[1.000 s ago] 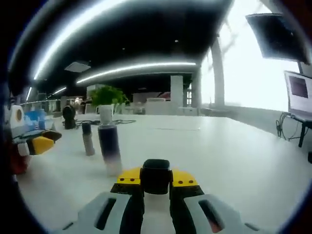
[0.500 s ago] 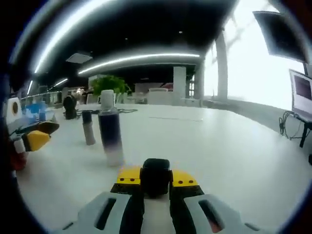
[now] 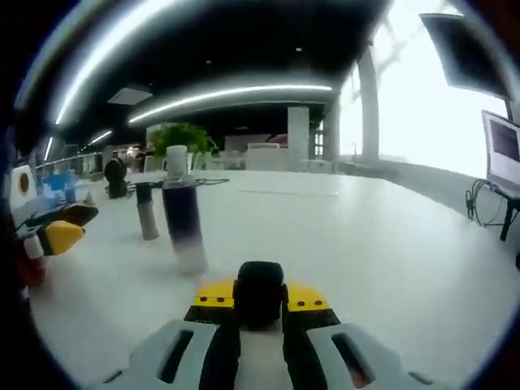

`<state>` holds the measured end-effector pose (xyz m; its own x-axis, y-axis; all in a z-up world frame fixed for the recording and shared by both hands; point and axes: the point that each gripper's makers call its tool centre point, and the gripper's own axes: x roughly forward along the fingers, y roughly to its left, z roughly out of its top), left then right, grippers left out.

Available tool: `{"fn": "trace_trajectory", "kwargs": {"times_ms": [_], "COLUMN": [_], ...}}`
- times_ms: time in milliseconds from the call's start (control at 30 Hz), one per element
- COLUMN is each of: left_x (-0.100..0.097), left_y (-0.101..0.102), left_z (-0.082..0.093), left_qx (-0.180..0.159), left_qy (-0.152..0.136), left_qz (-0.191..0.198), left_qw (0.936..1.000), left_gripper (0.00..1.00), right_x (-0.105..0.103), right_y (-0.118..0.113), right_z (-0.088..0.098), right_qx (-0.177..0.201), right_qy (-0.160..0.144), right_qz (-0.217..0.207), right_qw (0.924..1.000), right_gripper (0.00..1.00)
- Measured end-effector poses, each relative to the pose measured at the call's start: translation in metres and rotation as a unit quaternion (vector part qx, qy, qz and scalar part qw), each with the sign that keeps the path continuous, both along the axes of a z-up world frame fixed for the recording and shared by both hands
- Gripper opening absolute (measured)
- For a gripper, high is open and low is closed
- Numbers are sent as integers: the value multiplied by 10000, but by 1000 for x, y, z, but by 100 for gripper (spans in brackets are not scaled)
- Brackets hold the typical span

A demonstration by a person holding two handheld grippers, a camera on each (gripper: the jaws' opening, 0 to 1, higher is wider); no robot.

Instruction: Pick up cosmetic bottle twist off cap place on table pick up cap screw tight cap place on table

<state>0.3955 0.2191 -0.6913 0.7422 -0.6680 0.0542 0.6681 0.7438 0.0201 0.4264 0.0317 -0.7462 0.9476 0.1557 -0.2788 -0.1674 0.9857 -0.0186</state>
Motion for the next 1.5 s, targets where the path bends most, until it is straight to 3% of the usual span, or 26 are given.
{"fn": "trace_trajectory", "kwargs": {"times_ms": [100,233,367,400,433,700,933,1000,1500], "left_x": [0,1,1,1,1,1,2,2,3], "left_y": [1,1,2,2,2,1,4,5,11], "left_z": [0,0,0,1,1,1,3,4,8], "left_qx": [-18,-15,-62,-75,-78,-69,-178,-235,-379], "left_qy": [14,19,42,38,26,39,61,75,45], "left_qz": [7,19,33,33,36,12,48,65,156], "left_qw": [10000,10000,10000,10000,10000,10000,9998,9997,9991], "left_gripper": [21,21,21,21,21,21,21,21,24], "right_x": [-1,-2,-6,-8,-11,-21,-38,-42,-54], "right_y": [4,3,4,0,5,15,29,28,20], "right_z": [2,5,24,31,40,46,66,70,68], "right_qx": [90,77,190,148,83,130,429,273,260], "right_qy": [-34,-118,-634,-842,-1137,-1311,-1765,-1942,-1971], "right_qz": [90,98,240,112,272,563,937,947,929], "right_qw": [9999,9999,9975,9963,9931,9897,9789,9760,9756], "right_gripper": [26,27,33,33,32,34,34,33,30]}}
